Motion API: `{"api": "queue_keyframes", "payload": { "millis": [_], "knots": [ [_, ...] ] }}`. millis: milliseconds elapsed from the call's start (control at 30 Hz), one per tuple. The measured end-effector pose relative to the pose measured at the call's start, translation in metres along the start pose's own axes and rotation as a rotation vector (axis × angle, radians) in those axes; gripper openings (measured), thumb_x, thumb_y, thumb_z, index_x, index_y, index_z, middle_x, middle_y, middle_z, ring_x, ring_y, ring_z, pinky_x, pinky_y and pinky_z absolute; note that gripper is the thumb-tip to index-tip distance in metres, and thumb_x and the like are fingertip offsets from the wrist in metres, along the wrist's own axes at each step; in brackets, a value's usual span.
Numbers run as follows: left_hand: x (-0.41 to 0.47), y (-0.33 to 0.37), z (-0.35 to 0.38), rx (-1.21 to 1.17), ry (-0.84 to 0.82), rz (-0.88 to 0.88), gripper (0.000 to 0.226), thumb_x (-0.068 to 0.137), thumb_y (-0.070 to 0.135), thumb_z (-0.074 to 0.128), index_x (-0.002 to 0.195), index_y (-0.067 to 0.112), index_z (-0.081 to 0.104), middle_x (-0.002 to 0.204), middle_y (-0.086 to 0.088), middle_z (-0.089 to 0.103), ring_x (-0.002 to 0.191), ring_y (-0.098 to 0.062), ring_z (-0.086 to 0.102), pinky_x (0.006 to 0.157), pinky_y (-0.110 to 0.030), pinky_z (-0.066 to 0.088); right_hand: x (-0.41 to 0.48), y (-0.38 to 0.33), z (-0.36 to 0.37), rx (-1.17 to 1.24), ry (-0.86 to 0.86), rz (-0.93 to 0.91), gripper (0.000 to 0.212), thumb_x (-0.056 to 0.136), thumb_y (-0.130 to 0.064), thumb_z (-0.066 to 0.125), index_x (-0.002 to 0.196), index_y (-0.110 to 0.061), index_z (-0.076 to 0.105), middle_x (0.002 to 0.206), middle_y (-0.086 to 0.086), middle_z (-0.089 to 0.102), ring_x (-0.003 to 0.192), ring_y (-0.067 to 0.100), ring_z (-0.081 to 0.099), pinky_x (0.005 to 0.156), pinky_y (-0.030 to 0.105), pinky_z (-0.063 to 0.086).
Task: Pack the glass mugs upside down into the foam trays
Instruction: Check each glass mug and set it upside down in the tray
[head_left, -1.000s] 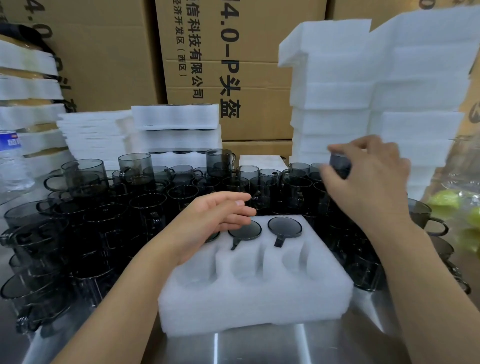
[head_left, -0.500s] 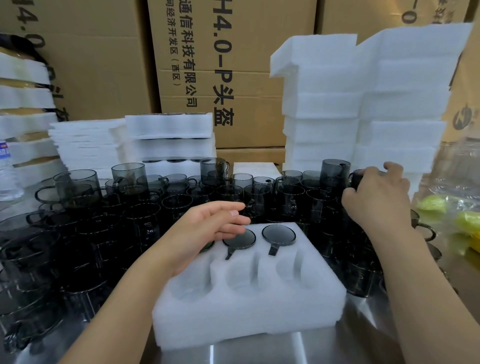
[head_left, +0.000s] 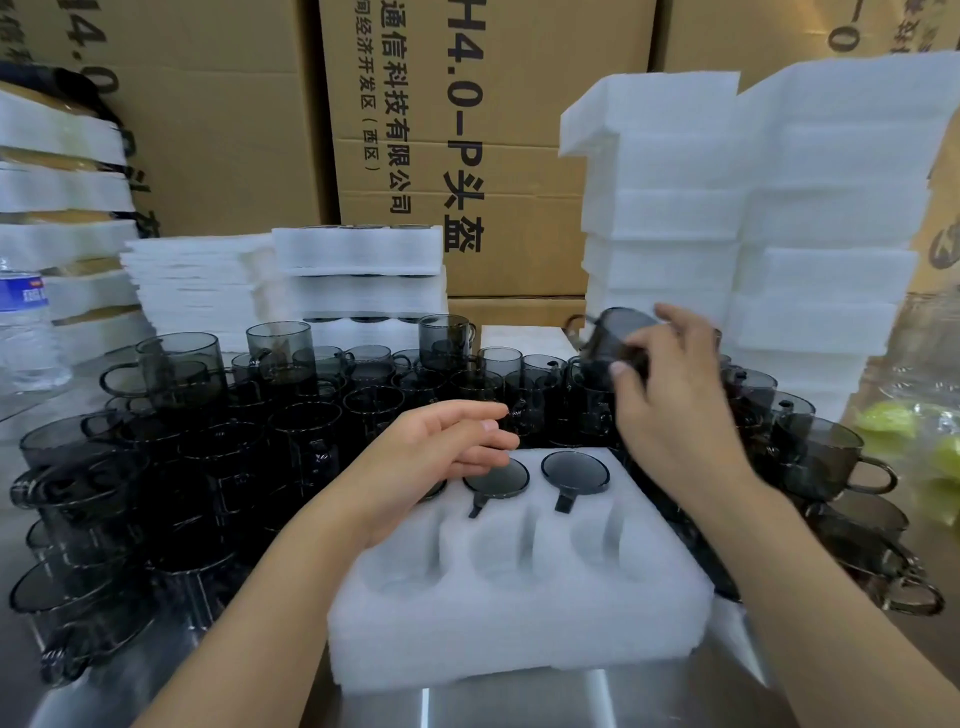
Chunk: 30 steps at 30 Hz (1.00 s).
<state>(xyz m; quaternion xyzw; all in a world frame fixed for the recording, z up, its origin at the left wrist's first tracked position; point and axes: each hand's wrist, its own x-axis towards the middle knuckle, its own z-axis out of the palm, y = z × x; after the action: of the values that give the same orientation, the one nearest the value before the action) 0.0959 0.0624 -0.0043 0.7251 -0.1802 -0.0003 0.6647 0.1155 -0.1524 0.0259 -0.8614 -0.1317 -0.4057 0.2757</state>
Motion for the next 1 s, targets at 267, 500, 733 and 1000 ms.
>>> {"api": "queue_keyframes", "payload": {
  "millis": [267, 500, 733, 1000],
  "knots": [
    [0.005, 0.000, 0.002, -0.218, 0.125, -0.055, 0.061, 0.073, 0.043, 0.063, 0.130, 0.026, 0.048, 0.101, -0.006, 0.074, 0.097, -0.020, 0.070, 0.074, -0.028, 0.055, -0.027, -0.027, 0.024, 0.210, -0.304, -0.432, 0.015, 0.093, -0.017, 0.049, 0.106, -0.011, 0.054, 0.148, -0.003, 0.018, 0.128, 0.001, 0.025, 0.102, 0.004, 0.019],
    [0.004, 0.001, 0.001, -0.186, 0.109, -0.067, 0.056, 0.071, 0.025, 0.068, 0.125, 0.023, 0.053, 0.109, -0.011, 0.071, 0.092, -0.017, 0.069, 0.074, -0.026, 0.053, -0.028, -0.025, 0.021, 0.243, -0.350, -0.448, 0.043, 0.084, -0.007, 0.061, 0.120, -0.024, 0.045, 0.152, -0.003, 0.015, 0.121, 0.006, 0.042, 0.077, 0.004, 0.035],
    [0.000, 0.004, 0.001, -0.178, 0.148, -0.094, 0.052, 0.091, 0.024, 0.060, 0.137, 0.018, 0.038, 0.096, -0.007, 0.074, 0.073, -0.014, 0.065, 0.060, -0.023, 0.049, -0.026, -0.028, 0.011, 0.320, -0.389, -0.369, 0.080, 0.078, -0.015, 0.071, 0.138, -0.039, 0.025, 0.121, -0.025, 0.035, 0.111, -0.012, 0.036, 0.096, 0.009, 0.031],
    [-0.016, 0.028, -0.011, 0.141, 0.163, -0.098, 0.042, 0.073, 0.058, 0.058, 0.094, 0.026, 0.076, 0.097, -0.005, 0.075, 0.092, -0.026, 0.066, 0.086, -0.039, 0.043, -0.036, -0.051, 0.003, 0.459, -0.467, -0.369, 0.071, 0.073, -0.024, 0.080, 0.136, -0.026, 0.048, 0.104, -0.014, 0.043, 0.091, -0.002, 0.045, 0.083, 0.006, 0.033]
  ]
}}
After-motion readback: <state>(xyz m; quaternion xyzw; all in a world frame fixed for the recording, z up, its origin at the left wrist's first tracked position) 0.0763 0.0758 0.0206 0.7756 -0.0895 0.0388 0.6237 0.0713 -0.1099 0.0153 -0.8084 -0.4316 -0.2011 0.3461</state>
